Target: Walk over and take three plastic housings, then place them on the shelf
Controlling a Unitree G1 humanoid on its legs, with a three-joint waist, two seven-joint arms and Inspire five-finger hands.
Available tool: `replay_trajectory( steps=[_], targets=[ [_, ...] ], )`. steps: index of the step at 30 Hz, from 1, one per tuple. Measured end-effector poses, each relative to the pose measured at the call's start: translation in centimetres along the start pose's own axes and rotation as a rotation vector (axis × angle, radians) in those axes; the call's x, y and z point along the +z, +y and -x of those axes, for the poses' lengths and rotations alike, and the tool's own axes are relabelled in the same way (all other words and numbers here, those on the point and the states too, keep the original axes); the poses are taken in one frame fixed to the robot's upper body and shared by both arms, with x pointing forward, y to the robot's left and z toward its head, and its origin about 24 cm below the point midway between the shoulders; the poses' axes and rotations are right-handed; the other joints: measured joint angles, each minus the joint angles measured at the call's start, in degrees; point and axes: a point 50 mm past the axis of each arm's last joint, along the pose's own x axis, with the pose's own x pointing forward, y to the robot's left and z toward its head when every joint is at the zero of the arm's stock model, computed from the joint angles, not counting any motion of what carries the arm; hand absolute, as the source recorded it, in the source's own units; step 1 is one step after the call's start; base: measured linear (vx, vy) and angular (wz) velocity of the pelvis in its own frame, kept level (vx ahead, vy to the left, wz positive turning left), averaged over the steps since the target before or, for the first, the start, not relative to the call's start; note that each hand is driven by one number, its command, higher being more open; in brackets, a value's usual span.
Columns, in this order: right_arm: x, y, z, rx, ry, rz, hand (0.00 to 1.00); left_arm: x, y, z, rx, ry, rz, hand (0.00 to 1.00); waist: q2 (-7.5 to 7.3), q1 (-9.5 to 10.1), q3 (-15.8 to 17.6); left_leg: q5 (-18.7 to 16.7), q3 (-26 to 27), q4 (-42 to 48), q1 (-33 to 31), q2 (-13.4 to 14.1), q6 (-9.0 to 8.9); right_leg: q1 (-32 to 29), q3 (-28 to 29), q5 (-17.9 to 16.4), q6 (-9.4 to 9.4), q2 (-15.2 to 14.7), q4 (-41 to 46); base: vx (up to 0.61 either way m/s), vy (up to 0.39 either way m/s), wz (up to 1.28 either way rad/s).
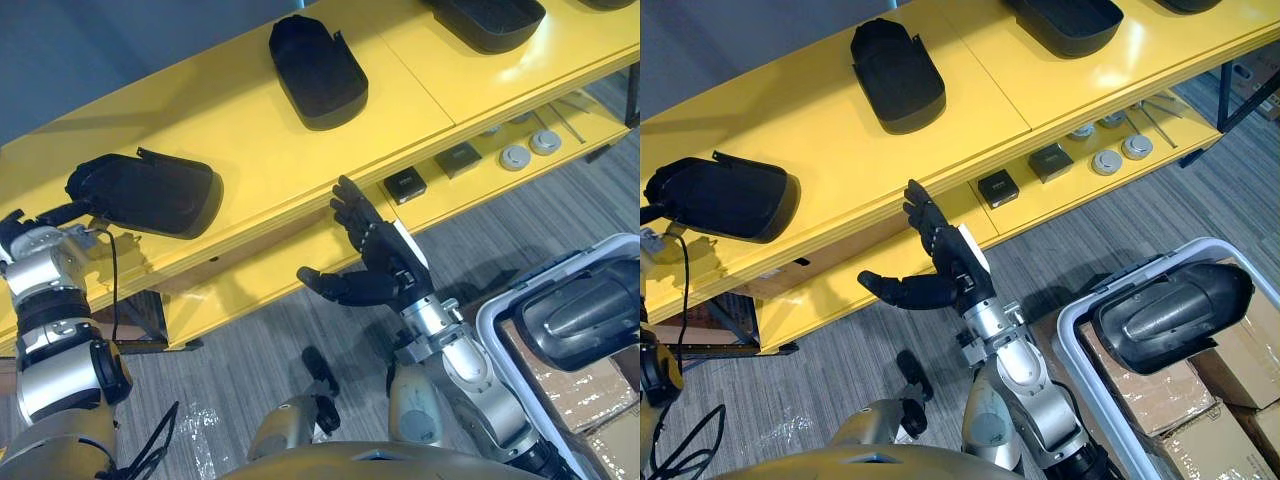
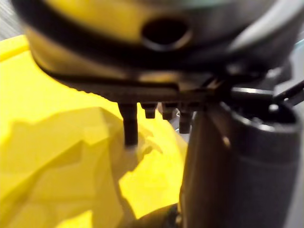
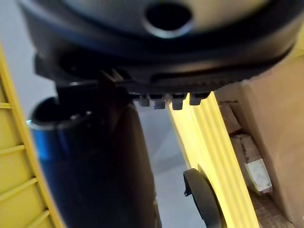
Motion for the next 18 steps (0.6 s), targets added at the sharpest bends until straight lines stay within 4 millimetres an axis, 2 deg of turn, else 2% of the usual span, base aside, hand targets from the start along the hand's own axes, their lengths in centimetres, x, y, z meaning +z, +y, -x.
replay_trajectory(
  steps=[3,7,10,14,16,18],
  targets=[
    [0.0,0.2,0.2,0.018,-0.008,0.029,1.00,2.7,-0.4,0.6,0.010,-0.121,0.119,1.00,0.00,-0.10,0.0,0.4,0.1,0.0,0.1,-0.1,0.59,0.0,0.1,0.0,0.01,0.0,0.1,0.05,-0.059,-0.02],
    [0.7,0.6,0.2,0.075,-0.087,0.078,1.00,7.8,-1.3,2.9,-0.017,-0.390,0.277,1.00,-0.01,-0.15,0.0,0.7,-0.2,-0.1,0.5,-0.2,1.02,0.6,0.0,0.2,0.02,0.0,-0.1,0.04,-0.053,0.00],
    [1.6,1.0,-0.2,0.133,-0.168,0.161,1.00,9.7,-1.4,4.3,-0.048,-0.531,0.330,1.00,0.06,-0.05,-0.1,0.7,-0.8,-0.2,2.1,0.0,1.00,2.8,-0.5,0.3,0.05,0.2,-1.1,0.03,-0.047,0.02],
    [3.0,0.2,-2.4,0.172,-0.280,0.274,1.00,10.3,-1.1,5.7,-0.089,-0.656,0.368,1.00,0.12,0.96,-1.3,0.7,-2.0,-0.2,2.9,0.2,1.02,5.0,-2.1,0.7,0.08,0.2,-2.5,0.04,-0.065,0.12],
    [3.5,-0.6,-3.8,0.164,-0.306,0.345,1.00,9.4,-0.6,6.6,-0.139,-0.728,0.342,1.00,0.30,2.19,-1.9,0.7,-3.1,-0.2,3.6,0.2,1.02,6.6,-3.0,1.0,0.33,0.3,-3.6,0.04,-0.040,0.22],
    [3.5,-2.2,-4.9,0.105,-0.300,0.385,1.00,6.8,-0.4,8.4,-0.250,-0.776,0.329,1.00,0.50,5.17,-3.8,0.8,-5.3,0.0,4.0,0.2,1.04,9.1,-5.3,1.3,0.60,0.1,-5.1,0.08,-0.044,0.46]
  ],
)
